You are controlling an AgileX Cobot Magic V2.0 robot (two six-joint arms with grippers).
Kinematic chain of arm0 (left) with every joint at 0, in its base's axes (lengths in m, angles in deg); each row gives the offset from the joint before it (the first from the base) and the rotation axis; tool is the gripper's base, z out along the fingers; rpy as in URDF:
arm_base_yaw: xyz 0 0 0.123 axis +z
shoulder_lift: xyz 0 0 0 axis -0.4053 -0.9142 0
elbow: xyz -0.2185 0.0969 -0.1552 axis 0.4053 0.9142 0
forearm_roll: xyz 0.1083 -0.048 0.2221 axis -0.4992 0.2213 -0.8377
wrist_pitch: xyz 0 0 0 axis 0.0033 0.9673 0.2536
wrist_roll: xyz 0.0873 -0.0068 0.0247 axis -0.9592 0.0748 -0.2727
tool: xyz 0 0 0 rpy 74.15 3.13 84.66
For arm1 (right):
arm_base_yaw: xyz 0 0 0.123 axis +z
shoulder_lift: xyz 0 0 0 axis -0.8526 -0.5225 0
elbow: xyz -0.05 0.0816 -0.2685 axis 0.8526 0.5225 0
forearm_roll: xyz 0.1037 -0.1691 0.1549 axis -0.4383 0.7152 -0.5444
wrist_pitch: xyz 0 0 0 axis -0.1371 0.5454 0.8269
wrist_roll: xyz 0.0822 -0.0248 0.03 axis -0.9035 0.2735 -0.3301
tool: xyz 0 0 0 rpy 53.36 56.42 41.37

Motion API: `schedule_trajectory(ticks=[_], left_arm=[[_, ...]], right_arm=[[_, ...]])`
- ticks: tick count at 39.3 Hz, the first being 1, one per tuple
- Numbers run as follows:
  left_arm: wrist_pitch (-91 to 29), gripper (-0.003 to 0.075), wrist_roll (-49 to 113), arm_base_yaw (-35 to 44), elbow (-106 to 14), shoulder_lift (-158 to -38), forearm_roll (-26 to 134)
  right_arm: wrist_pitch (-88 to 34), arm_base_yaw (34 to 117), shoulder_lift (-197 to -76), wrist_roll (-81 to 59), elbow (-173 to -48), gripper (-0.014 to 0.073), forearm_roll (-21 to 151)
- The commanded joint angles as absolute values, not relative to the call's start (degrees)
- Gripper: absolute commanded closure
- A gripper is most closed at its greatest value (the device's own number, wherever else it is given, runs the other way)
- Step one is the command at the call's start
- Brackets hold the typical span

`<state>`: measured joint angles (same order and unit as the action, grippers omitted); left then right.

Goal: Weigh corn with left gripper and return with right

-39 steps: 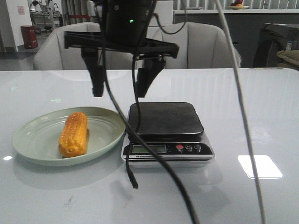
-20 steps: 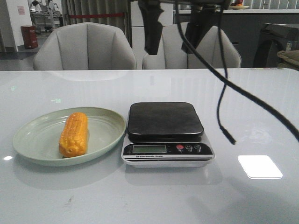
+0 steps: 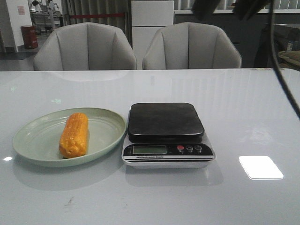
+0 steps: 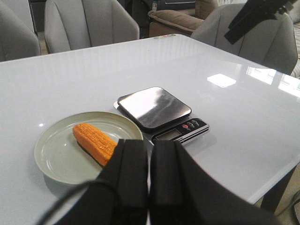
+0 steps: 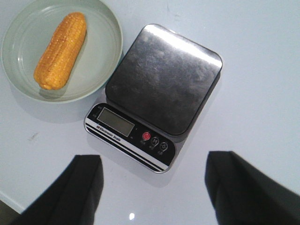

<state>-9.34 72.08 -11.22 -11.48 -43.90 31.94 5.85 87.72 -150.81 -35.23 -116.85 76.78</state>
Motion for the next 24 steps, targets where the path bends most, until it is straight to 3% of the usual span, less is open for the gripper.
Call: schedule_trajectory(ticks=[1,24], left_arm=[[-13.9,0.0598,72.1,-11.1,-12.8,-44.7,32.2],[-13.9,0.0598,72.1,-11.1,-12.8,-44.7,32.2]], right_arm=[[-3.7,87.4,-142.4,-34.1,-110.7,0.0036,77.0],[-31.5,87.4,-95.5,-29.8,-70.0,0.0036,77.1]])
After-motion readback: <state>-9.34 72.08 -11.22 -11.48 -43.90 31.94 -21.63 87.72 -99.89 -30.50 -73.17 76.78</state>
